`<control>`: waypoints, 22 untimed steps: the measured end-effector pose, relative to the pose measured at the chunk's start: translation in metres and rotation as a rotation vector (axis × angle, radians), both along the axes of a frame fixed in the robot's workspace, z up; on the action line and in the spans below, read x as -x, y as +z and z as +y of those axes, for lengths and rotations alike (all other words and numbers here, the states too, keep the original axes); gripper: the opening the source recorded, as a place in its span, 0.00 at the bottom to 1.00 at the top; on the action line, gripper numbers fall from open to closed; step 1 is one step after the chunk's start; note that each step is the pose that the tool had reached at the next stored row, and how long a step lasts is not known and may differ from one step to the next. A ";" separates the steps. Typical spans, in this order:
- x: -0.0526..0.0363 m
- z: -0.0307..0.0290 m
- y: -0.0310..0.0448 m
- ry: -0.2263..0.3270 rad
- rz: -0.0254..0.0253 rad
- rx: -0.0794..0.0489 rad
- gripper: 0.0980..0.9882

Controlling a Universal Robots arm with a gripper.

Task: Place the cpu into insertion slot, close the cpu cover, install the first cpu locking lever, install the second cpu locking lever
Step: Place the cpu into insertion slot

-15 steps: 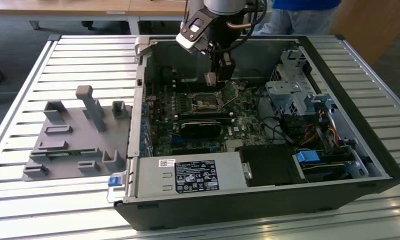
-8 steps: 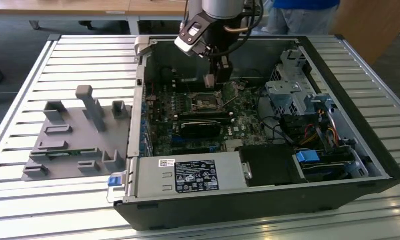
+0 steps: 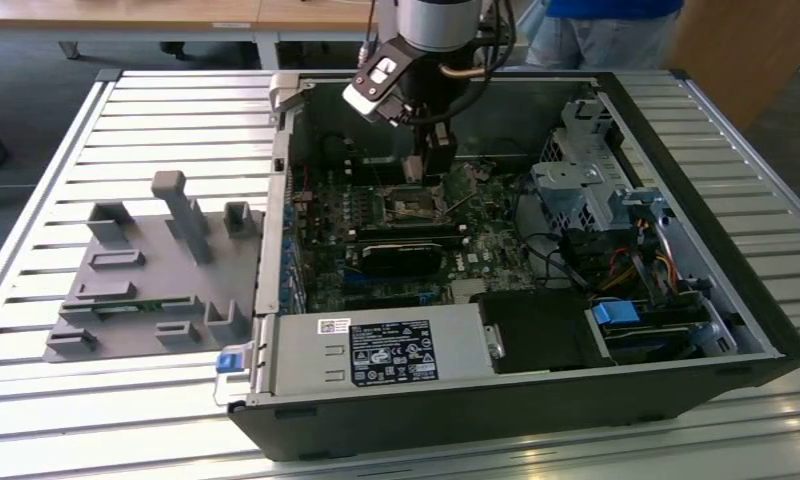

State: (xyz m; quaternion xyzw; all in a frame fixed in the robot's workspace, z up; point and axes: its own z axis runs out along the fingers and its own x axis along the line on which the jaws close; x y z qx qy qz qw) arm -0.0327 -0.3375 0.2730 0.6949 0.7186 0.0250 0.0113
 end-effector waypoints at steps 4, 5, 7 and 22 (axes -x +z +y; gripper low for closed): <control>0.0017 0.0000 -0.0066 0.011 -0.0002 0.000 0.50; 0.0017 0.0001 -0.0081 0.011 -0.0003 0.000 0.50; 0.0018 0.0004 -0.0102 0.011 -0.0002 0.000 0.50; 0.0039 0.0107 -0.0303 0.006 -0.0002 0.002 0.50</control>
